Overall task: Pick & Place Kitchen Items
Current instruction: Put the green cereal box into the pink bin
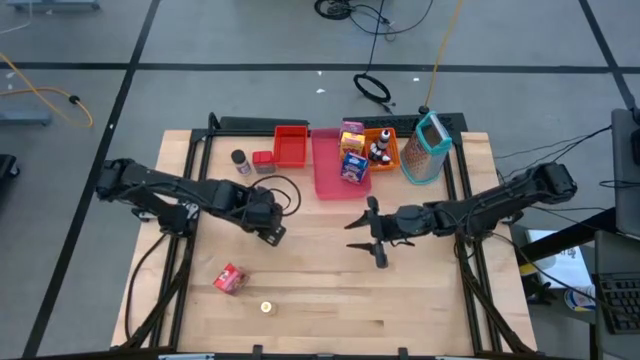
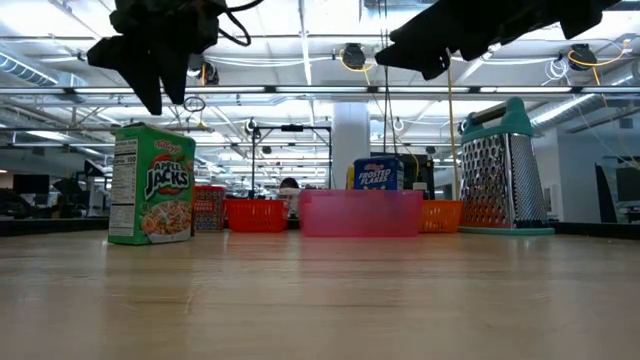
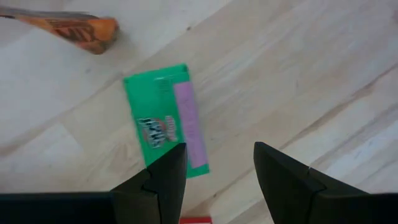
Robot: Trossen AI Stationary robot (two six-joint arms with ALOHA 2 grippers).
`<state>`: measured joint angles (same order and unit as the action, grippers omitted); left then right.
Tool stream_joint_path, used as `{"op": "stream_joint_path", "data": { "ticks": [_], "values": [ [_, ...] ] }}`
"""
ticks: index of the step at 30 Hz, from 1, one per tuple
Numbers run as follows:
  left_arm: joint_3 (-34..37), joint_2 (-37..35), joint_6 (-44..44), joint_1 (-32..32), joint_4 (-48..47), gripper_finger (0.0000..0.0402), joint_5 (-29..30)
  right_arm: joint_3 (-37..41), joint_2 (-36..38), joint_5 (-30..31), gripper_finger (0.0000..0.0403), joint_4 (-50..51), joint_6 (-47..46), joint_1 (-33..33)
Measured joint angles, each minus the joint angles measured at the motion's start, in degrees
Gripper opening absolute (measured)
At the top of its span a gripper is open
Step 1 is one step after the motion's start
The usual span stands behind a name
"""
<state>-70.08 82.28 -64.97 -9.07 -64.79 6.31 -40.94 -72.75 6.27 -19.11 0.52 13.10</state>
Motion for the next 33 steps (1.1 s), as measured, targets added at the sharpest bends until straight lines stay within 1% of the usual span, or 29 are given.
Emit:
{"op": "stream_joint_path", "data": {
  "ticks": [6, 8, 12, 18, 24, 27, 31, 33],
  "values": [
    [-0.02, -1.23, 0.29, 2.28, -2.49, 0.0186, -0.09, 1.37, 0.00, 1.60, 0.0212, -0.51, -1.36, 0.90],
    [0.02, -1.47, 0.72, 2.83, -4.66, 0.0186, -1.24, 1.83, -0.02, 1.45, 0.0212, -0.90, -1.62, 0.92],
    [0.00, -1.59, 0.29, 4.10, -6.22, 0.0186, -3.82, 3.66, -0.02, 1.40, 0.0212, -5.24, -2.44, 0.90],
    [0.00, -1.62, 2.80, 4.67, -5.61, 0.0186, -3.40, 5.86, -0.02, 1.24, 0.0212, -9.74, -2.87, 0.90],
    [0.00, -1.18, 9.01, 4.67, -4.15, 0.0186, -3.11, 6.83, -0.02, 1.21, 0.0212, -11.58, -2.87, 0.90],
    [0.00, -1.23, 8.55, 4.67, -4.17, 0.0186, -2.93, 6.83, -0.02, 1.19, 0.0212, -11.97, -2.87, 0.90],
    [0.02, -1.23, 5.77, 4.67, -4.18, 0.0187, -0.58, 6.83, -0.02, 1.19, 0.0212, -12.41, -2.87, 0.90],
    [0.02, -1.23, 5.92, 4.67, -4.13, 0.0189, -0.51, 6.83, -0.02, 1.19, 0.0212, -12.42, -2.87, 0.90]
  ]
}}
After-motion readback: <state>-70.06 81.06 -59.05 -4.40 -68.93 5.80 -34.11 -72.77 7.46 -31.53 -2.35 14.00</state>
